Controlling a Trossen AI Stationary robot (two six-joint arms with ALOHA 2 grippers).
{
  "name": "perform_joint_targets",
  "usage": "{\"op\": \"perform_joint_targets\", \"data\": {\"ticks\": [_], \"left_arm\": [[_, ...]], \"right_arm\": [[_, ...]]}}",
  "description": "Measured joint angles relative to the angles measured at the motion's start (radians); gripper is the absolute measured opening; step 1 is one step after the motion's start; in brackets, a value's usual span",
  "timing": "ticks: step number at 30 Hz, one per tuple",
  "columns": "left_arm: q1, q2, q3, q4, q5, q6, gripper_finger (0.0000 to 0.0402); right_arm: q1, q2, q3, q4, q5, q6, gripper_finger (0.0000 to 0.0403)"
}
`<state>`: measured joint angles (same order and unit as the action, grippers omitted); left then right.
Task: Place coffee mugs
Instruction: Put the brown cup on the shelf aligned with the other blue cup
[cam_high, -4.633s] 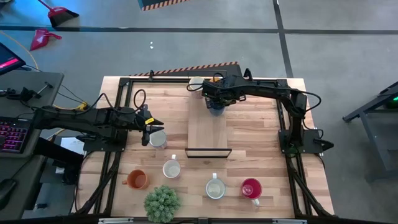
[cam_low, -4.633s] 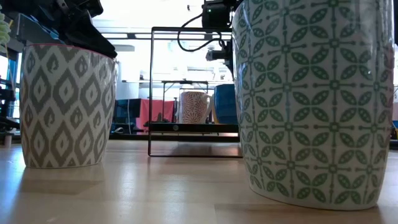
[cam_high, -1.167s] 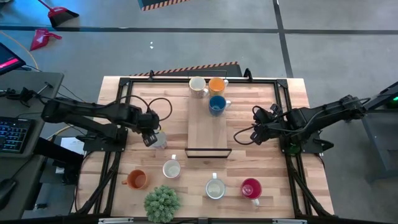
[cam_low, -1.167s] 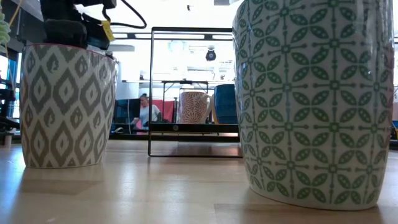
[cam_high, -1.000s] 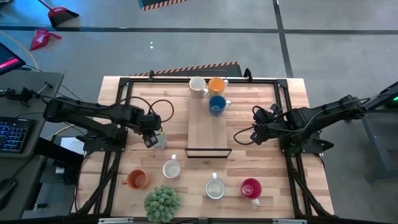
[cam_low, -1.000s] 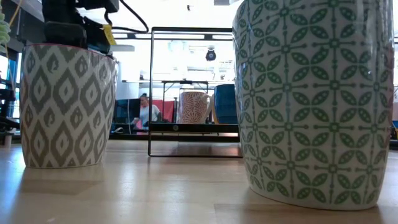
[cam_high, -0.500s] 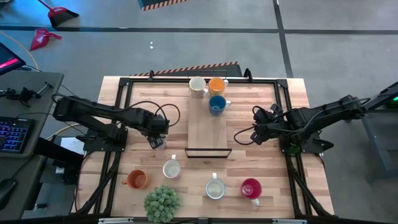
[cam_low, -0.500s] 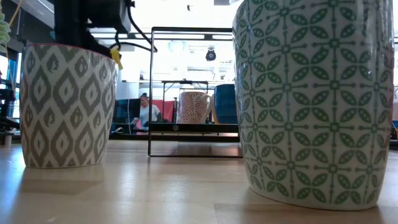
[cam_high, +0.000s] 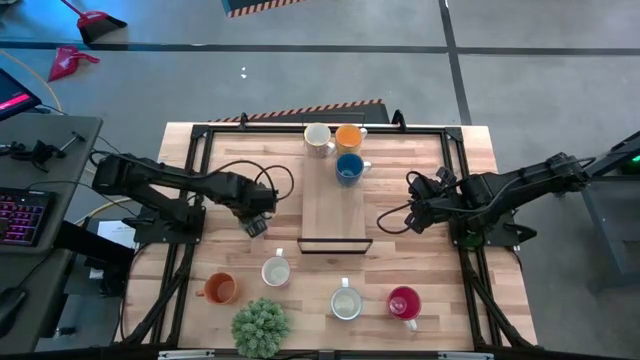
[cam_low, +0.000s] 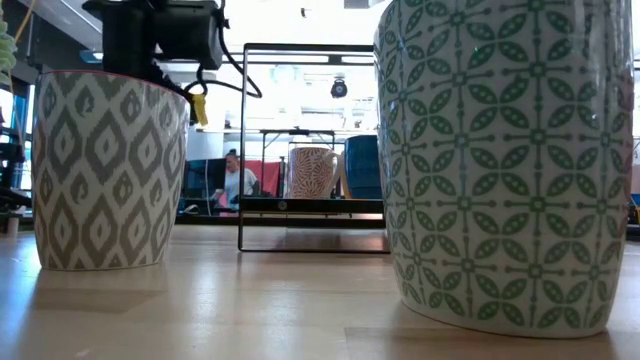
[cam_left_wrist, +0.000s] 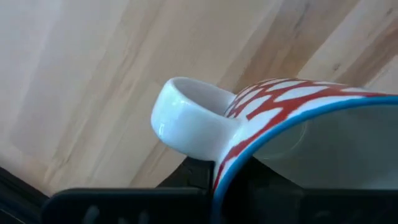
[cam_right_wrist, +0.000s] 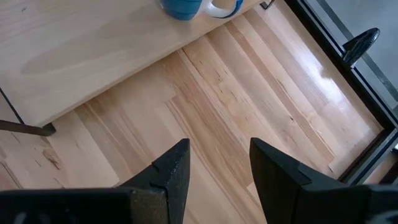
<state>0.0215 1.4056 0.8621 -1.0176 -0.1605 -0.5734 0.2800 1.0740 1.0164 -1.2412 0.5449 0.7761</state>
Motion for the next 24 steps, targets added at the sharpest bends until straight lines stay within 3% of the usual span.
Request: {"op": "perform_joint_targets", "data": {"ticks": [9,17,24], "left_arm": [[0.109,-0.033,0.043,-0.007,0.021,0.036,0.0008],[0.233,0.027,0.299,-0.033,0.017,0.036,0.0008],[0.322,0.211,0.526,-0.08,0.02,0.079,0.0008]], "right_arm": [[0.0,0.0,-0.035,0.011,-0.006,0.009,0.0142],[0.0,0.0,-0.064,0.035,-0.001,0.036,0.0142],[0.0,0.0,-0.064,0.04,-0.001,0.035,0.0142]]}}
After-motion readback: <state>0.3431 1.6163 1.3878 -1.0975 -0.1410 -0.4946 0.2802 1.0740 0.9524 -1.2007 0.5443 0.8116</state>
